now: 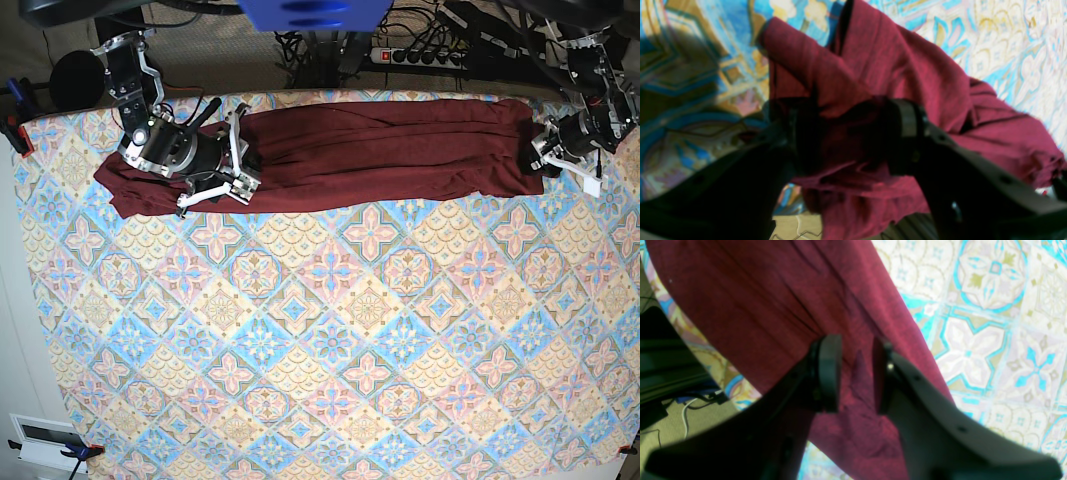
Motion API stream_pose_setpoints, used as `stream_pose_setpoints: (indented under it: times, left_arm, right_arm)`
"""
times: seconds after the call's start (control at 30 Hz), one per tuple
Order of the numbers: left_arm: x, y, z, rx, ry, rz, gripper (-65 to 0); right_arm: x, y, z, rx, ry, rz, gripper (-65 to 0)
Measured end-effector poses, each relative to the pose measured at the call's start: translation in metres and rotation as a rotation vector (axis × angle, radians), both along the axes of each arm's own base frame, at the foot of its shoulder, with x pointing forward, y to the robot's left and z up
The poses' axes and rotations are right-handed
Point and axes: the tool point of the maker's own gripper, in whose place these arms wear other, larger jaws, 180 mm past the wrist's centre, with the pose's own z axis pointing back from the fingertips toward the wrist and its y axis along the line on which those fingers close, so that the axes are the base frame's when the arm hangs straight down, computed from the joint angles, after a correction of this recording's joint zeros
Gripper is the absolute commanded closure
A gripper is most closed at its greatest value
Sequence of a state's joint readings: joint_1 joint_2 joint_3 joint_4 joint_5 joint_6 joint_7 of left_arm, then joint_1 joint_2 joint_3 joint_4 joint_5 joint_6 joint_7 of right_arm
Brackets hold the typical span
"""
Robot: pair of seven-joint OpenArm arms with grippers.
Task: Layout the t-shirt on the table in an organized manner, then fold the t-shirt properly
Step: 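Grasp both band ends with the left and right grippers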
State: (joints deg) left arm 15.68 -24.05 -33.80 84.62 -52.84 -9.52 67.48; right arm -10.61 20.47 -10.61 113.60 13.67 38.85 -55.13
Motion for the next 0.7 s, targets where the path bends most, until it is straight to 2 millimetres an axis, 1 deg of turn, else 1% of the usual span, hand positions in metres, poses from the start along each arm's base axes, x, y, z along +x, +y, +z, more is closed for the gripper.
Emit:
stream_pose_setpoints:
  times: [0.03, 0.13, 0.2, 0.3, 0.4, 0.47, 0.5, 0.63, 0.67, 0.7]
  left_arm:
    - [0.000, -0.004, -0.001, -0.006, -0.005, -0.005, -31.8]
    - [0.003, -0.026, -0.006, -0.008, -0.010, -0.110, -31.6]
    - [0.004, -0.039, -0.009, -0.020, -0.007, -0.151, -31.6]
    - [0.004, -0.049, -0.012, -0.047, -0.010, -0.152, -31.5]
    - [0.005, -0.051, -0.013, -0.052, -0.012, -0.150, -30.4]
    - [0.004, -0.051, -0.014, -0.049, -0.011, -0.149, -25.9]
    - [0.004, -0.051, -0.014, -0.045, -0.011, -0.148, -22.6]
    - [0.004, -0.062, -0.017, -0.085, -0.016, -0.140, -4.9]
    - [0.004, -0.063, -0.016, -0.092, -0.019, -0.138, -1.2]
    - [0.005, -0.066, -0.016, -0.102, -0.027, -0.143, 0.0]
  right_arm:
    - [0.000, 0.000, 0.000, 0.000, 0.000, 0.000, -15.5]
    - [0.000, 0.000, 0.000, 0.001, 0.000, 0.000, -15.5]
    - [0.000, 0.000, 0.000, 0.000, 0.000, 0.000, -15.5]
    - [0.000, 0.000, 0.000, 0.000, 0.000, 0.000, -15.5]
    - [0.000, 0.000, 0.000, 0.001, 0.000, 0.000, -15.5]
    - [0.000, 0.000, 0.000, 0.000, 0.000, 0.000, -15.5]
    - [0.000, 0.000, 0.000, 0.001, 0.000, 0.000, -15.5]
    - [0.000, 0.000, 0.000, 0.001, 0.000, 0.000, -15.5]
    - [0.000, 0.000, 0.000, 0.001, 0.000, 0.000, -15.5]
    - [0.000, 0.000, 0.000, 0.000, 0.000, 0.000, -15.5]
